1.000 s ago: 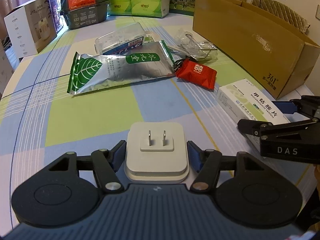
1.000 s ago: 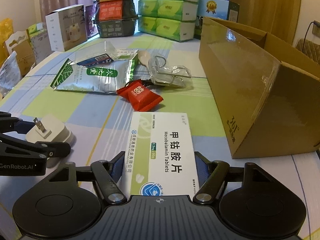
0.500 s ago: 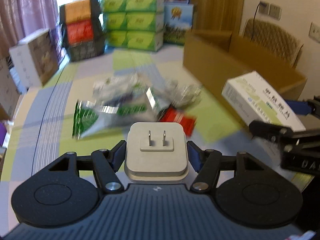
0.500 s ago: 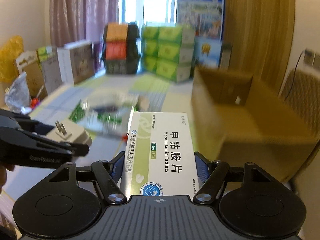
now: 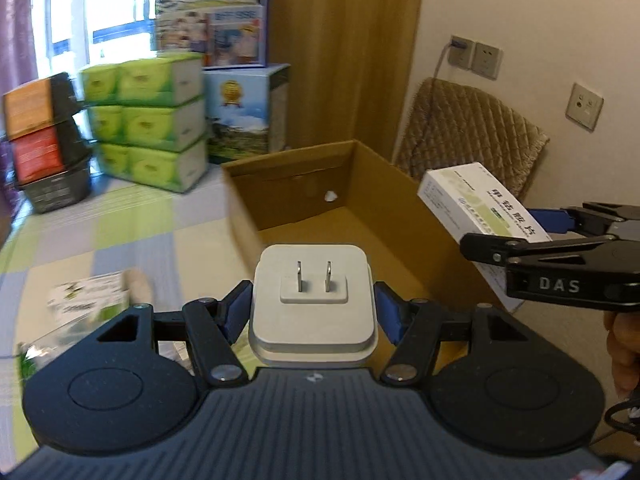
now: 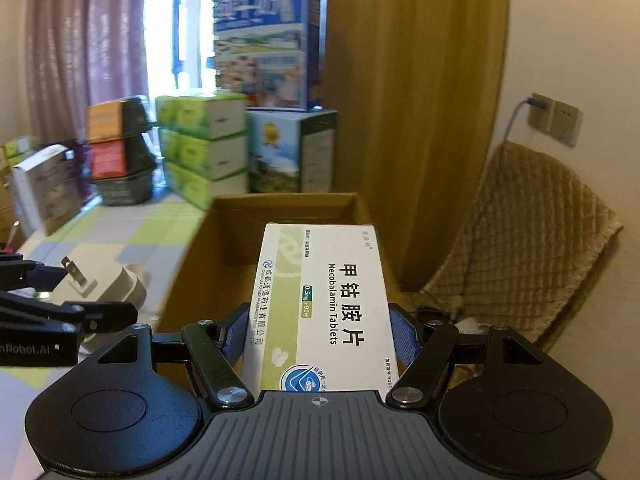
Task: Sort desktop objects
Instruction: 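Carry plug and medicine box over cardboard box and open both tools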
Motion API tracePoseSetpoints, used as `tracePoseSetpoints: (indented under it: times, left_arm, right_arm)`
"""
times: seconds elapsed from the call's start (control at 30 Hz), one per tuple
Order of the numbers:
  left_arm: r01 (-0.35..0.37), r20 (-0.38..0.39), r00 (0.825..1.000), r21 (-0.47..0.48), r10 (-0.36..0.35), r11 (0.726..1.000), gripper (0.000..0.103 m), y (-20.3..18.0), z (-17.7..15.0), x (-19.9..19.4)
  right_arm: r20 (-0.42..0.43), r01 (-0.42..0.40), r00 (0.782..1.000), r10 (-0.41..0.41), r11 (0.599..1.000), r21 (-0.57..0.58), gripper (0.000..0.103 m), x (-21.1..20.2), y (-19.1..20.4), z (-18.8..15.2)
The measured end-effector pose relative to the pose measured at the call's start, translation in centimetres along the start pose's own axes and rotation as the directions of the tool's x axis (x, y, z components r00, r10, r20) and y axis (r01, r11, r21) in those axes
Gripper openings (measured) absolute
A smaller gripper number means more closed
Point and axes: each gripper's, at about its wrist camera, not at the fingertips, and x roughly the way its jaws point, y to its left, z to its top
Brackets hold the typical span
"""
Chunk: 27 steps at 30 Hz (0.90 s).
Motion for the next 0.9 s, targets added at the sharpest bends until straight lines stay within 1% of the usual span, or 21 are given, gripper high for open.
tracePoseSetpoints:
  times: [0.2,0.3,0.37,0.4,0.5,0.6,0.63,0.67,0.73,0.8,0.9]
  left_arm:
    - [0.029,-0.036,0.999,0.05,-0.027,0.998,0.06,-2.4,0.4,3.6]
    - [0.056,-0.062,0.997,0.04,-0.054,0.998,0.061,-2.5,0.4,5.1]
    - [0.048,-0.055,0.997,0.039,-0.046,0.998,0.063,-2.5,0.4,5.2]
    - [0.044,-0.047,0.998,0.041,-0.042,0.998,0.065,-2.3,0.5,5.1]
    - [0.036,-0.029,0.999,0.039,-0.035,0.999,0.065,-1.8,0.7,4.2]
    - [0.023,-0.016,1.0,0.018,-0.022,1.0,0.066,-0.8,0.6,3.0]
    - [0.019,-0.015,1.0,0.01,-0.018,1.0,0.066,-0.3,0.5,2.6]
    - [0.014,-0.013,1.0,0.004,-0.014,1.0,0.067,0.0,0.4,2.2]
    - [0.004,-0.004,1.0,0.001,-0.004,1.0,0.07,0.8,0.1,0.9]
    - [-0.013,0.01,1.0,-0.001,0.013,1.0,0.074,1.7,-0.3,-0.4]
    - [-0.056,0.025,0.998,-0.026,0.056,0.998,0.076,3.8,-1.2,-2.9]
  right_arm:
    - [-0.019,-0.012,1.0,0.014,0.997,0.07,0.068,1.8,-3.2,-0.6]
    - [-0.028,-0.011,1.0,0.014,0.996,0.085,0.068,2.5,-3.7,-1.0]
    - [-0.033,-0.014,0.999,0.017,0.995,0.094,0.068,3.0,-3.8,-1.1]
    - [-0.036,-0.015,0.999,0.019,0.996,0.091,0.068,3.1,-3.7,-1.2]
    - [-0.042,-0.026,0.999,0.029,0.996,0.083,0.068,3.4,-3.2,-1.3]
    - [-0.041,-0.035,0.998,0.039,0.996,0.079,0.068,3.8,-2.5,-1.3]
    - [-0.029,-0.048,0.998,0.05,0.995,0.085,0.069,3.8,-2.3,-1.2]
    - [-0.023,-0.051,0.998,0.053,0.995,0.091,0.074,3.8,-2.2,-1.1]
    - [-0.005,-0.037,0.999,0.038,0.993,0.112,0.079,3.1,-2.0,-0.9]
    - [0.013,-0.045,0.999,0.043,0.991,0.124,0.079,2.3,-1.8,-0.5]
    - [0.049,-0.051,0.998,0.046,0.991,0.123,0.081,0.2,-0.9,-0.1]
